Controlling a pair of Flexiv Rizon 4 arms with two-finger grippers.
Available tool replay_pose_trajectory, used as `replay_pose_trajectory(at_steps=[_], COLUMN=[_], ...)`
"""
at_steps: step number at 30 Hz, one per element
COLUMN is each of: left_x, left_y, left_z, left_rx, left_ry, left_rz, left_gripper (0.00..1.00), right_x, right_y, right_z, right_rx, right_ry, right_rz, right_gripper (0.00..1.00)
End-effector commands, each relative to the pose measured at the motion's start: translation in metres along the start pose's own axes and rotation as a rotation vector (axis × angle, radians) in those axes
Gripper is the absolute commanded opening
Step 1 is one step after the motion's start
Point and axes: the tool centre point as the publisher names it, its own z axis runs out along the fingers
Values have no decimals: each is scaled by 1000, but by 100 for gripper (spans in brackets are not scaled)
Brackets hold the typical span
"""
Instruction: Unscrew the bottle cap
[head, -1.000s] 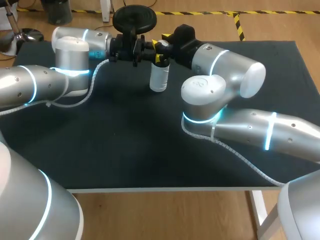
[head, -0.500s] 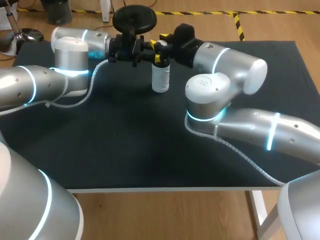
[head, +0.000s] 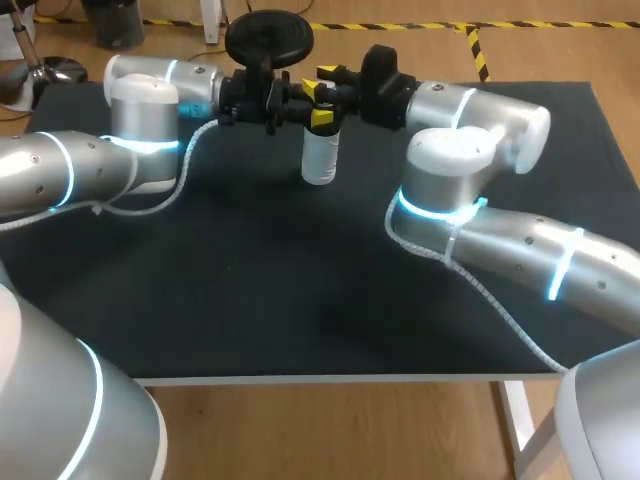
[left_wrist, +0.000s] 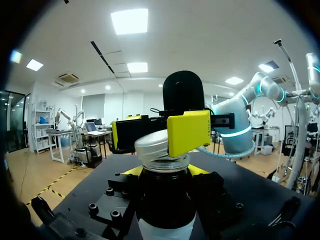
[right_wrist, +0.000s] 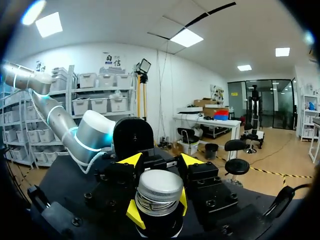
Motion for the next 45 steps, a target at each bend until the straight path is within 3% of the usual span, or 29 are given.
replay_pose_trajectory(at_steps=[1,8,12,23,33,45], left_x=[1,1,1,1,1,1], left_y=[-3,-3,-3,-3,-3,-3], left_z=[-2,-2,-2,-2,-2,-2], left_rx=[2,2,2,2,2,2], left_ry=[6,6,6,6,6,6], left_rz=[1,1,1,1,1,1], left_gripper=[0,0,0,0,0,0], right_x=[-10,-19,-29,-49,-61,-59], right_y=[0,28,29,-33,-84,-139], right_z=[-10,-21,-38,-101,-127,-154], right_rx=[-56,-67,-49,23,29,124], right_ry=[31,12,-21,-159,-232,-293], right_rz=[-15,-67,-68,35,107,179], right_gripper=[0,0,0,0,0,0])
